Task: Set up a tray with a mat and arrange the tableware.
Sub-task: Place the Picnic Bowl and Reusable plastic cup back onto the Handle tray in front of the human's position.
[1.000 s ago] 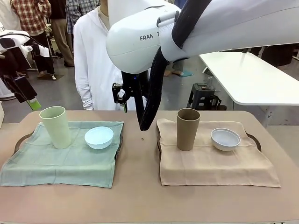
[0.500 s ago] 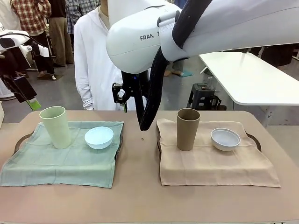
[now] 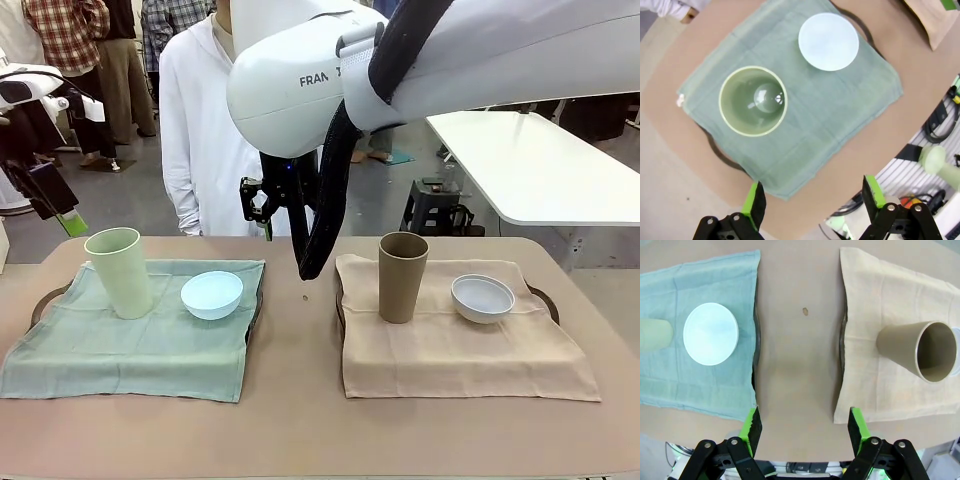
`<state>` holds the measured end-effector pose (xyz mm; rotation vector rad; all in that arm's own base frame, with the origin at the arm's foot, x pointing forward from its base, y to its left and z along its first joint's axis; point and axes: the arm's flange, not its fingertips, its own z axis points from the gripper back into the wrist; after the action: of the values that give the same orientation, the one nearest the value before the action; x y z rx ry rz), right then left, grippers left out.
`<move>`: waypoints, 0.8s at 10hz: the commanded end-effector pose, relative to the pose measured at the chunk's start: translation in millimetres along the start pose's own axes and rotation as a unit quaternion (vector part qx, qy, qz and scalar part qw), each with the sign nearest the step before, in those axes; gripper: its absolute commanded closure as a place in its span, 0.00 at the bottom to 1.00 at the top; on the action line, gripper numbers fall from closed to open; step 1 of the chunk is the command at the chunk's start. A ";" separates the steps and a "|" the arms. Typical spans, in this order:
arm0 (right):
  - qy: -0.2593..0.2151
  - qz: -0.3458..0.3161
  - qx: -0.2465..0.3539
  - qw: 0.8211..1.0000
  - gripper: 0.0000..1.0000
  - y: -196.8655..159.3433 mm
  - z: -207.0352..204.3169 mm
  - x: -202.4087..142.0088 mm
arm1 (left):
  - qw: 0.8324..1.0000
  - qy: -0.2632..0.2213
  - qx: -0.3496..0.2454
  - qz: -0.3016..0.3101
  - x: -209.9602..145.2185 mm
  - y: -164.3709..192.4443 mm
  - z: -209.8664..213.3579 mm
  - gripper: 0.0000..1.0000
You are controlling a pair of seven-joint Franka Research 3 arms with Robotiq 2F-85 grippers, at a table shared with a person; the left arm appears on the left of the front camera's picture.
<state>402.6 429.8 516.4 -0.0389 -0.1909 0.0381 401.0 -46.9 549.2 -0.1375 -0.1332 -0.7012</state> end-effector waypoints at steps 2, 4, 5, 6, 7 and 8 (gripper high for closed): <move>-0.001 -0.001 -0.004 1.000 0.11 -4.0 -0.4 -4.3 | 1.000 0.005 0.006 -0.011 -1.9 0.7 2.6 0.00; -0.003 -0.028 0.004 1.000 0.11 -36.3 4.3 0.8 | 0.998 0.004 0.026 0.053 -6.7 6.6 -0.1 0.00; 0.003 -0.066 0.020 0.998 0.11 -78.4 11.8 -6.7 | 0.994 0.012 0.052 0.100 -20.8 11.6 1.8 0.00; 0.007 -0.085 0.024 0.996 0.11 -116.7 20.8 -19.5 | 0.989 0.007 0.070 0.127 -31.4 18.6 8.6 0.00; 0.006 -0.099 0.032 0.995 0.11 -155.0 31.8 -39.5 | 0.987 0.006 0.076 0.144 -44.6 24.1 18.4 0.00; 0.008 -0.121 0.041 0.992 0.11 -186.3 36.7 -55.3 | 0.986 0.008 0.073 0.150 -52.0 31.5 23.9 0.00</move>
<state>381.7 277.6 555.1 0.0297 -0.1673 -0.1883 388.6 10.8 562.4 -0.0326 -0.1531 -0.4200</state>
